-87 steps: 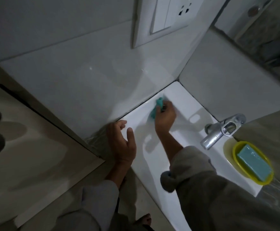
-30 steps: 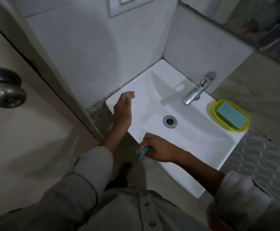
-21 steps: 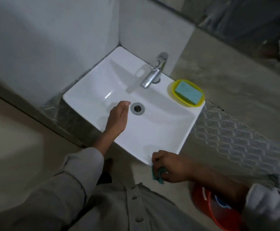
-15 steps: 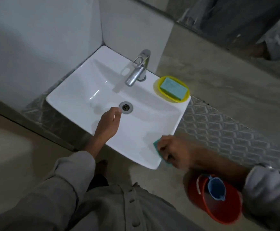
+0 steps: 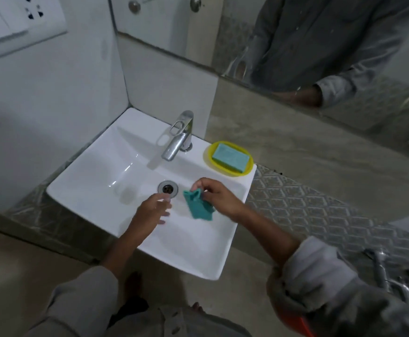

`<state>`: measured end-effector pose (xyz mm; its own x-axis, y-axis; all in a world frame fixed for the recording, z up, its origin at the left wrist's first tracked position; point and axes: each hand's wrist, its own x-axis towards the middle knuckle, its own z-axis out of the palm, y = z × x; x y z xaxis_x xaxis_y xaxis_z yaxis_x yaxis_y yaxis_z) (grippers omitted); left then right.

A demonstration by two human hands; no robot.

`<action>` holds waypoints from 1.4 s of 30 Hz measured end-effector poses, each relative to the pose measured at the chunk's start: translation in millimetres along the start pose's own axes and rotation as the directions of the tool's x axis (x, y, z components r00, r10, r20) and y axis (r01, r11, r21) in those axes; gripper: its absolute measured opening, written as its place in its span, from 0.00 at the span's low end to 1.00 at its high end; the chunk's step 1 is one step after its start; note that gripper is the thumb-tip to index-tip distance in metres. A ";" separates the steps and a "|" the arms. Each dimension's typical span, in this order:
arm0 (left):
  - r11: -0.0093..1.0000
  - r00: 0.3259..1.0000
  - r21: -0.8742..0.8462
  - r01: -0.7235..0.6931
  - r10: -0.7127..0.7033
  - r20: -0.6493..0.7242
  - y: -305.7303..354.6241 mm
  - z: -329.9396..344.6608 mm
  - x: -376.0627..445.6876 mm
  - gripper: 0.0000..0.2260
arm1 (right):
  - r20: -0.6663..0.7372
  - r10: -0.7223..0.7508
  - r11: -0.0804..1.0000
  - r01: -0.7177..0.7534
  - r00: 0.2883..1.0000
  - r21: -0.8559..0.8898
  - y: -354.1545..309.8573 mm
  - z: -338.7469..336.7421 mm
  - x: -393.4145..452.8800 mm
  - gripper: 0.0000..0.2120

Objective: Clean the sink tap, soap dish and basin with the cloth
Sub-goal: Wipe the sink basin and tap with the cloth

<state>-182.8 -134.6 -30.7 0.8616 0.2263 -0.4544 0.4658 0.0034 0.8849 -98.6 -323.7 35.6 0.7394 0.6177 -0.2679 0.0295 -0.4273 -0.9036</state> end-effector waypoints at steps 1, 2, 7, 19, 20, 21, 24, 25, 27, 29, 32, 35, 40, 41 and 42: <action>0.990 0.993 -0.125 0.058 -0.044 0.107 4.5 0.3 0.1 0.09 | -0.029 0.024 0.996 -0.021 0.999 0.085 0.1 15.9 1.6 0.13; 0.977 0.983 -0.196 0.088 -0.053 0.176 7.7 0.0 -0.7 0.10 | -0.080 0.047 0.992 -0.037 0.996 0.123 1.0 29.4 3.1 0.10; 0.929 0.981 -0.343 0.137 -0.080 0.174 21.0 -6.0 4.0 0.09 | -0.407 -0.009 1.000 0.005 0.913 -0.010 2.5 68.5 7.7 0.09; 0.974 0.981 -0.129 -0.188 0.180 -0.069 38.6 -8.5 3.3 0.14 | -0.213 0.260 0.751 -0.059 0.942 0.658 -28.0 97.7 31.1 0.07; 0.972 0.970 -0.060 -0.225 0.218 -0.109 43.0 -6.0 2.9 0.15 | -0.231 0.260 0.745 -0.043 0.938 0.666 -32.5 101.1 34.8 0.09; 0.966 0.959 -0.001 -0.258 0.256 -0.124 48.1 -6.6 2.9 0.16 | -0.261 0.276 0.733 -0.027 0.925 0.680 -35.5 103.4 38.1 0.10; 0.941 0.941 0.030 -0.338 0.338 -0.002 65.6 -23.9 5.4 0.20 | -0.357 0.252 0.688 0.093 0.900 0.720 -41.9 97.0 47.6 0.12; 0.939 0.939 -0.019 -0.342 0.343 0.019 70.6 -34.1 6.4 0.21 | -0.381 0.230 0.673 0.136 0.895 0.727 -43.6 88.7 49.1 0.11; 0.931 0.937 -0.107 -0.349 0.342 -0.079 78.0 -59.4 8.7 0.20 | -0.379 0.210 0.652 0.160 0.902 0.741 -49.9 68.1 50.2 0.09; 0.927 0.927 -0.119 -0.354 0.331 -0.177 79.8 -82.4 11.1 0.15 | -0.312 0.201 0.707 0.083 0.929 0.703 -54.6 49.8 51.5 0.07; 0.943 0.936 -0.032 -0.331 0.324 -0.135 78.8 -93.7 12.9 0.12 | -0.242 0.151 0.815 0.017 0.958 0.579 -65.7 36.8 58.7 0.12; 0.947 0.945 0.002 -0.322 0.321 -0.067 77.2 -87.0 13.3 0.12 | -0.274 0.137 0.888 0.005 0.952 0.459 -78.8 36.0 67.4 0.19; 0.958 0.956 0.039 -0.284 0.286 -0.058 70.8 -82.4 11.4 0.11 | -0.310 0.239 0.897 -0.087 0.920 0.433 -90.2 40.5 75.6 0.24; 0.960 0.959 0.045 -0.276 0.278 -0.059 69.4 -82.9 10.8 0.11 | -0.317 0.242 0.897 -0.087 0.917 0.433 -91.3 41.7 77.1 0.25; 0.962 0.961 0.051 -0.269 0.271 -0.060 68.4 -83.2 10.3 0.11 | -0.322 0.242 0.897 -0.085 0.915 0.434 -92.7 42.5 77.9 0.25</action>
<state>-158.9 -51.0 33.7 0.9420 0.2767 -0.1901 0.2267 -0.1068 0.9681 -72.4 -207.9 84.3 0.9005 0.2491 -0.3565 -0.3279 -0.1496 -0.9328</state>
